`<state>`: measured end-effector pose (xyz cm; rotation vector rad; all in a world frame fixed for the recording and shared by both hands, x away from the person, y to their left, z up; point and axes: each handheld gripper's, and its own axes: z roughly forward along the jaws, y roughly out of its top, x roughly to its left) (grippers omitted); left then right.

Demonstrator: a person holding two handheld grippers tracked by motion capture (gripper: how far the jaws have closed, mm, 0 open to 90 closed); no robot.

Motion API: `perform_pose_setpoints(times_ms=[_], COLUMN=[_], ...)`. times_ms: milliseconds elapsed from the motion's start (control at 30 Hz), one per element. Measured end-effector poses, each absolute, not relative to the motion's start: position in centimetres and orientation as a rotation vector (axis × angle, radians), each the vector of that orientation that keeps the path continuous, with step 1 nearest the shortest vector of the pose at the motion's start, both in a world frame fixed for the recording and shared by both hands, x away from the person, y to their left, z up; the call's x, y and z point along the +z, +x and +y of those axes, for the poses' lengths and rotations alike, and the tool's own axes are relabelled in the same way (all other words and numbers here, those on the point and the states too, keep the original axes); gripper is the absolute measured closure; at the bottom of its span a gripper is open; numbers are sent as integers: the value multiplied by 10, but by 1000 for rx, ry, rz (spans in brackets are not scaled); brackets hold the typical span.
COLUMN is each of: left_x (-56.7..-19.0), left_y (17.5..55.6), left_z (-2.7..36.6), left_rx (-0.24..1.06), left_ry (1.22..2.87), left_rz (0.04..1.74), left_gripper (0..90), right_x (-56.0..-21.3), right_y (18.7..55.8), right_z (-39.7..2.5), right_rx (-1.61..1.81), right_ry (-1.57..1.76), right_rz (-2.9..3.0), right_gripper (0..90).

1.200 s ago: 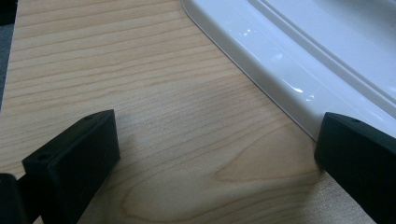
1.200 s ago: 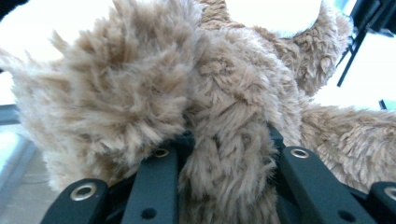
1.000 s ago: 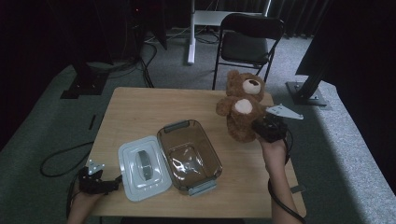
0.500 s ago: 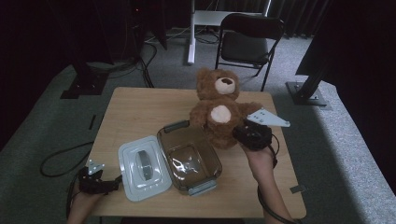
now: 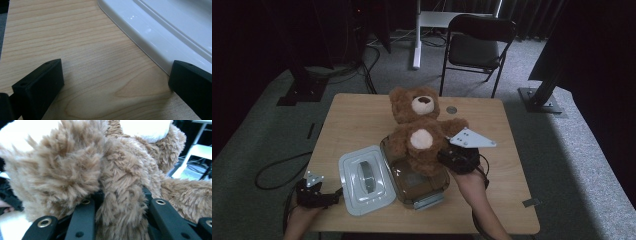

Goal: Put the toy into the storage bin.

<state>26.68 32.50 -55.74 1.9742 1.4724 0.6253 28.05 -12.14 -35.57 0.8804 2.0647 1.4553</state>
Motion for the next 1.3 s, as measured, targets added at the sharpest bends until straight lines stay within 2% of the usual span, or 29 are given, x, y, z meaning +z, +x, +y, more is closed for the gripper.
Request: perform_pose_setpoints(times_ms=[500,1067,1300], left_x=[-557,-557,-558], left_y=[267,267,267], left_z=[325,325,325], left_rx=[628,626,626], left_ry=[1976,1975,1975], left_rz=[1471,1472,1472], left_gripper=[6,6,5], right_x=[-406,-431,-436], right_y=[279,276,278], right_z=[-88,-97,-107], right_rx=[1331,1196,1151], right_ry=[871,840,849], right_rz=[2238,2319,2338], right_gripper=[687,683,650])
